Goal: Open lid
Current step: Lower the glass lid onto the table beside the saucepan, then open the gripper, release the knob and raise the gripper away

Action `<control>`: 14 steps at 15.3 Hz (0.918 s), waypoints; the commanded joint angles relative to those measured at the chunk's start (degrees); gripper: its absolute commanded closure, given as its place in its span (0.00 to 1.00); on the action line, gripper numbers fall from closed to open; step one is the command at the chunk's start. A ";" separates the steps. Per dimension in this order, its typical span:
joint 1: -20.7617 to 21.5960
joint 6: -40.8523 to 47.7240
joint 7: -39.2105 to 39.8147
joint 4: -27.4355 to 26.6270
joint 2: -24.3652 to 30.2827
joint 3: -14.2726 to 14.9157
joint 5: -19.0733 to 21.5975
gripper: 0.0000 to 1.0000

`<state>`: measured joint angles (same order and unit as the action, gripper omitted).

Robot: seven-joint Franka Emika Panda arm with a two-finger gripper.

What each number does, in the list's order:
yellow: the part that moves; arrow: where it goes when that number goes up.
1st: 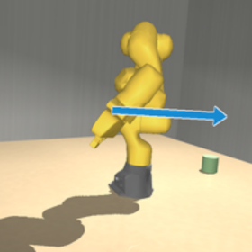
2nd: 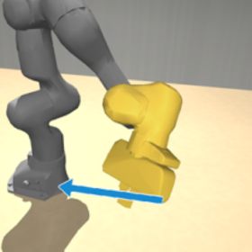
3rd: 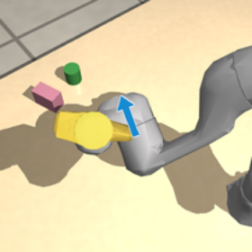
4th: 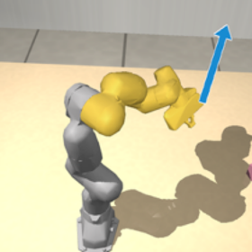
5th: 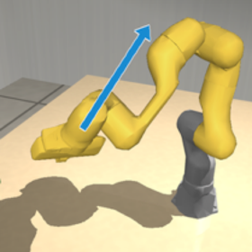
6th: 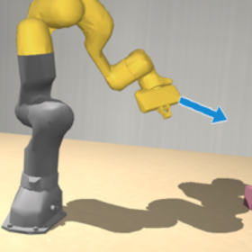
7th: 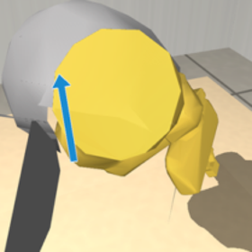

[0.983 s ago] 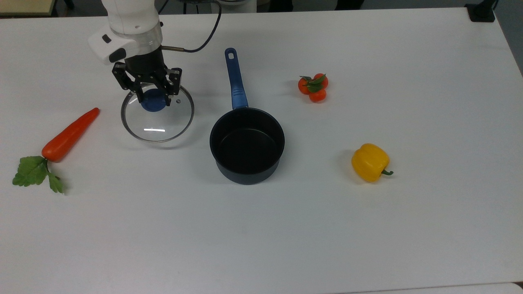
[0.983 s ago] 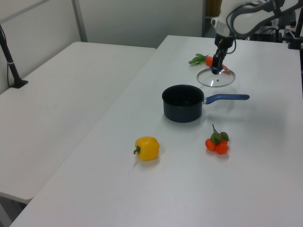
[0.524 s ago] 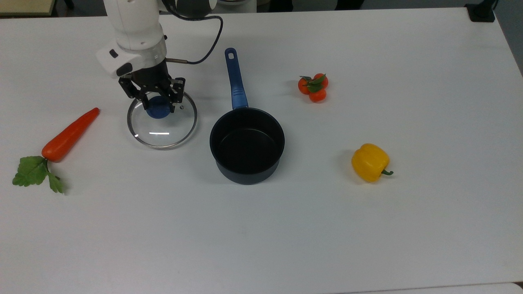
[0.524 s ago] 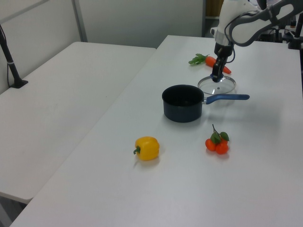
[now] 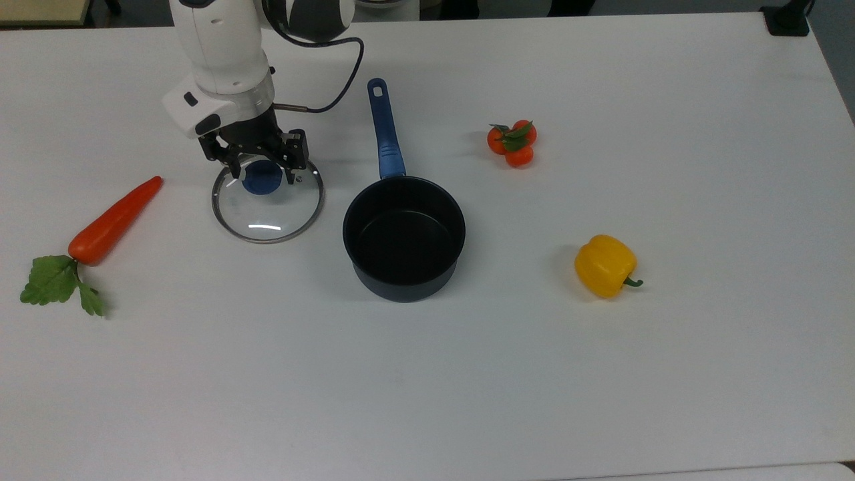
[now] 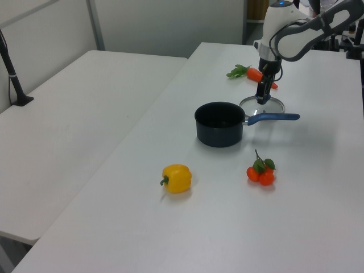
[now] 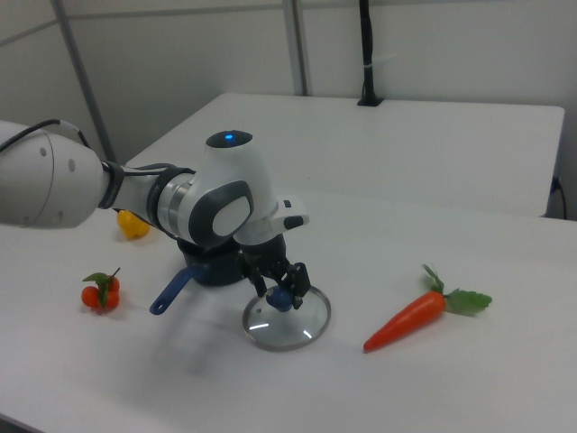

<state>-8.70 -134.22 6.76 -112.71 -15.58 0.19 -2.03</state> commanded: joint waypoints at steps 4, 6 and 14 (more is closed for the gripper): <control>0.97 13.25 0.19 6.77 4.41 -0.53 0.10 0.00; 2.71 18.53 -0.52 10.91 4.94 -0.54 0.01 0.00; 12.65 35.32 -9.48 15.94 14.16 -0.62 -4.29 0.00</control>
<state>0.37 -104.70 1.46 -96.13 -6.63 -0.79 -4.96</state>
